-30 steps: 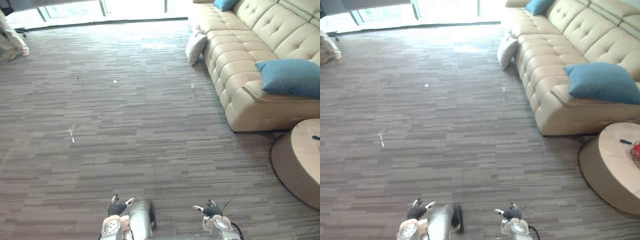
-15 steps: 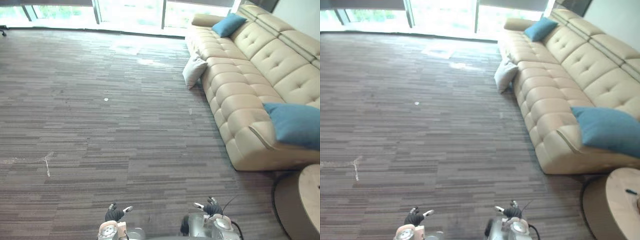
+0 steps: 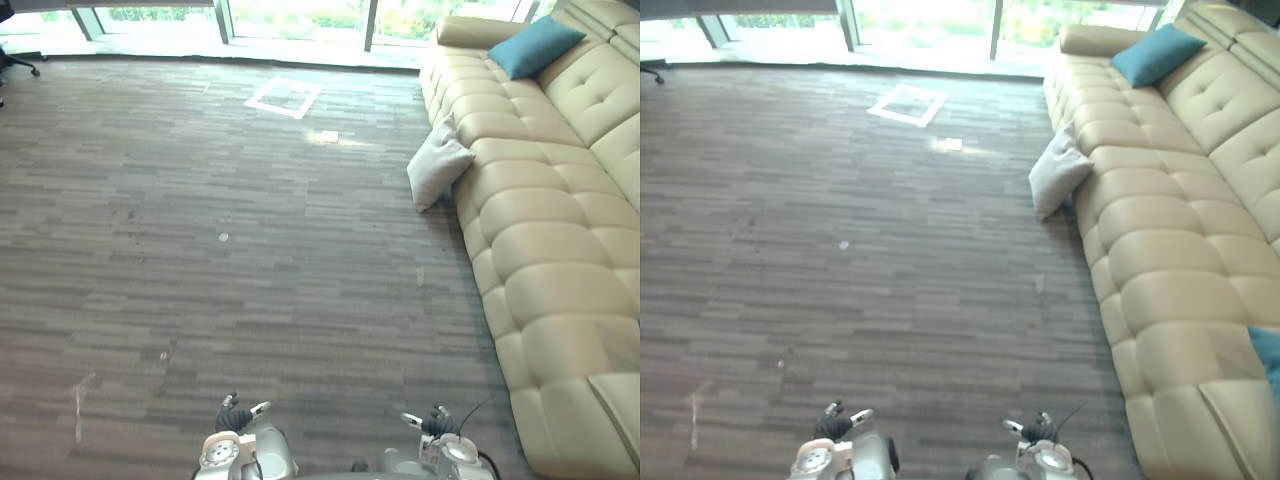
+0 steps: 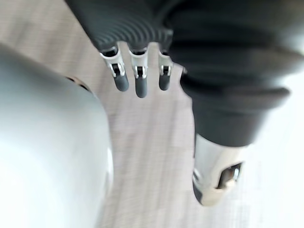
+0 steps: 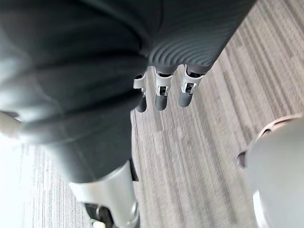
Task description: Pick up cushions and gather them together orderly.
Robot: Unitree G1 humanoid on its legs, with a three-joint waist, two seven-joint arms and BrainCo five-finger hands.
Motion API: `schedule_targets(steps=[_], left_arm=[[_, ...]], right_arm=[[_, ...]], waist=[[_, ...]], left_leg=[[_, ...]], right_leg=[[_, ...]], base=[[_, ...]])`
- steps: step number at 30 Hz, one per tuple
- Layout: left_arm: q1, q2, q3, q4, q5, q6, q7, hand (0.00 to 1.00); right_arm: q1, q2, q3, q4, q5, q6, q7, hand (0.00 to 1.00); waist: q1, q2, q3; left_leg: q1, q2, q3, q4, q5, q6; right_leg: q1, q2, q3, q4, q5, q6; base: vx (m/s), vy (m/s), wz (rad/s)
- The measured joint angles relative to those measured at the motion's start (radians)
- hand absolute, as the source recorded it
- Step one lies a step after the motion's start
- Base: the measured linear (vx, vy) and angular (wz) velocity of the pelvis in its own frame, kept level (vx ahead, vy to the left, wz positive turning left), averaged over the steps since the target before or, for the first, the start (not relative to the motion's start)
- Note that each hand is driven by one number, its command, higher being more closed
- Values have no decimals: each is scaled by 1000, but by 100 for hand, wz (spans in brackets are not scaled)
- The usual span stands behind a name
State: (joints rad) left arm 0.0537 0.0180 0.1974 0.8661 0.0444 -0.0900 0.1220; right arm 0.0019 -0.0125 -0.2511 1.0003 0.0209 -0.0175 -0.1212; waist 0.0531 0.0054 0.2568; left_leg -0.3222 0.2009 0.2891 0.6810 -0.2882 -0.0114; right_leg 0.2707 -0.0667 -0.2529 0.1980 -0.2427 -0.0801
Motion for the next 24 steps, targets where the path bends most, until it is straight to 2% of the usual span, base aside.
schedule_targets(steps=[1, 2, 3, 4, 5, 6, 7, 8, 9, 10, 11, 12, 13, 14, 15, 16, 17, 18, 19, 20, 21, 22, 23, 24], left_arm=[[2, -6, -3, -2, -12, -12, 2, 0], [5, -3, -25, 2, -30, -15, 4, 0], [-1, 11, -25, 3, -29, -14, 3, 0], [-7, 26, -27, 10, -30, -12, 4, 0], [-7, 28, -20, 11, -34, -13, 6, 0], [-8, 30, -21, 18, -37, -11, 9, 0], [-8, 32, -22, 23, -37, -10, 9, 0], [-9, 39, -23, 42, -38, -4, 9, 0], [-8, 39, -23, 51, -37, 2, 9, 0], [0, 39, -27, 72, -36, 11, 9, 0], [1, 41, -37, 86, -33, 12, 9, 0], [-3, 43, -55, 112, -29, 13, 9, 0], [-3, 43, -57, 114, -29, 13, 8, 0], [-11, 41, -65, 127, -28, 14, 7, 0], [-14, 39, -72, 139, -26, 16, 6, 0], [-13, 40, -73, 141, -25, 16, 6, 0], [-5, 42, -79, 150, -22, 17, 4, 0], [0, 39, -79, 147, -19, 16, 3, 0], [7, 40, -77, 144, -17, 16, 3, 0], [7, 37, -73, 147, -16, 17, 4, 0], [13, 10, -58, 145, -6, 16, 3, 0], [13, 8, -58, 145, -6, 16, 4, 0], [12, -2, -54, 142, -6, 15, 4, 0], [12, -8, -45, 137, -5, 15, 4, 0]], right_arm=[[14, -9, 2, 6, -1, 0, -3, 0], [13, -28, 20, 23, 0, 1, -7, 0], [3, -18, 26, 39, -1, 1, -8, 0], [1, 4, 27, 38, -1, 0, -8, 0], [2, 10, 21, 36, -3, -5, -8, 0], [2, 14, 18, 37, -5, -4, -6, 0], [2, 14, 18, 37, -6, -5, -6, 0], [7, 12, 16, 36, -14, -7, -5, 0], [13, 9, 16, 35, -20, -9, -4, 0], [26, 3, 18, 24, -21, -14, -1, 0], [31, 0, 19, 8, -21, -15, -1, 0], [27, -3, 21, -6, -21, -26, 3, 0], [26, -4, 20, -6, -21, -27, 3, 0], [12, -11, 19, -5, -21, -31, 4, 0], [-11, -19, 19, -7, -21, -33, 10, 0], [-12, -19, 19, -7, -21, -33, 11, 0], [-20, -17, 20, -8, -21, -33, 15, 0], [-21, -23, 19, -8, -21, -33, 16, 0], [-15, -25, 19, -5, -21, -31, 16, 0], [-10, -27, 14, -7, -18, -31, 18, 0], [-6, -33, -14, -24, -21, -31, 22, 0], [-6, -33, -16, -26, -21, -30, 22, 0], [-2, -31, -21, -42, -21, -29, 21, 0], [-2, -29, -20, -43, -21, -28, 22, 0]], waist=[[14, 15, -4], [23, 29, -11], [20, 4, -13], [9, -28, -22], [11, -39, -26], [17, -61, -22], [17, -64, -21], [8, -65, -16], [4, -60, -14], [-5, -49, -17], [-7, -42, -21], [-19, -35, -23], [-20, -35, -23], [-30, -32, -20], [-48, -19, -14], [-49, -19, -14], [-60, -22, -12], [-64, -25, -13], [-65, -37, -19], [-68, -40, -21], [-71, 0, -42], [-71, 4, -42], [-73, 35, -46], [-72, 44, -45]], left_leg=[[-12, -34, -53, -247, 108, -34], [-20, -47, -105, -267, 292, 1], [-22, -67, -94, -241, 251, 0], [-23, -90, -76, -222, 208, 12], [-10, -99, -57, -203, 161, 24], [54, -124, -27, -216, 123, 39], [79, -133, -23, -219, 112, 43], [175, -162, -24, -240, 66, 45], [217, -169, -24, -254, 51, 48], [333, -177, -26, -318, 22, 54], [386, -177, -26, -368, 18, 51], [470, -170, -28, -447, 17, 50], [476, -169, -28, -453, 17, 51], [528, -160, -29, -491, 13, 41], [588, -141, -27, -538, 6, 32], [592, -140, -27, -544, 6, 32], [643, -143, -26, -585, 4, 29], [700, -149, -29, -610, -14, -3], [743, -161, -42, -610, -35, -36], [766, -162, -55, -608, -41, -45], [770, -114, -78, -510, -41, -46], [765, -110, -81, -496, -41, -45], [660, -46, -117, -239, -16, -71], [614, -24, -132, -122, 24, -78]], right_leg=[[37, 4, 24, -16, -25, 45], [88, -2, 88, -29, -51, 85], [94, -29, 100, -23, -52, 87], [62, -62, 132, 35, -26, 95], [-9, -87, 180, 181, 25, 130], [-90, -126, 225, 398, 114, 182], [-116, -135, 235, 466, 139, 198], [-179, -163, 216, 685, 161, 206], [-194, -169, 199, 741, 154, 200], [-241, -168, 140, 827, 102, 166], [-286, -165, 80, 831, 65, 143], [-379, -158, -36, 763, -7, 111], [-386, -157, -45, 752, -11, 110], [-460, -143, -109, 639, -25, 102], [-532, -86, -155, 395, 12, 110], [-535, -81, -157, 369, 23, 111], [-555, -44, -163, 165, 104, 116], [-571, -22, -149, 50, 166, 103], [-574, -20, -135, 36, 178, 80], [-582, -19, -104, 73, 249, 15], [-605, -19, -117, 238, 210, -29], [-603, -18, -120, 243, 202, -28], [-574, 8, -144, 268, 126, -30], [-557, 25, -145, 268, 104, -33]], base=[[845, 309, -67], [707, 306, -55], [687, 340, -25], [666, 348, -6], [777, 393, -23], [640, 329, -30], [586, 268, -19], [449, 181, -4], [554, 186, -1], [552, 126, 0], [727, 93, 10], [506, 34, 11], [531, -6, 19], [605, -42, 11], [605, -42, 10], [607, -57, 17], [521, -71, 31], [818, -137, 47], [734, -155, 43], [1039, -281, 44], [742, -215, 29], [873, -299, 30], [415, -179, 11], [714, -279, 0]])
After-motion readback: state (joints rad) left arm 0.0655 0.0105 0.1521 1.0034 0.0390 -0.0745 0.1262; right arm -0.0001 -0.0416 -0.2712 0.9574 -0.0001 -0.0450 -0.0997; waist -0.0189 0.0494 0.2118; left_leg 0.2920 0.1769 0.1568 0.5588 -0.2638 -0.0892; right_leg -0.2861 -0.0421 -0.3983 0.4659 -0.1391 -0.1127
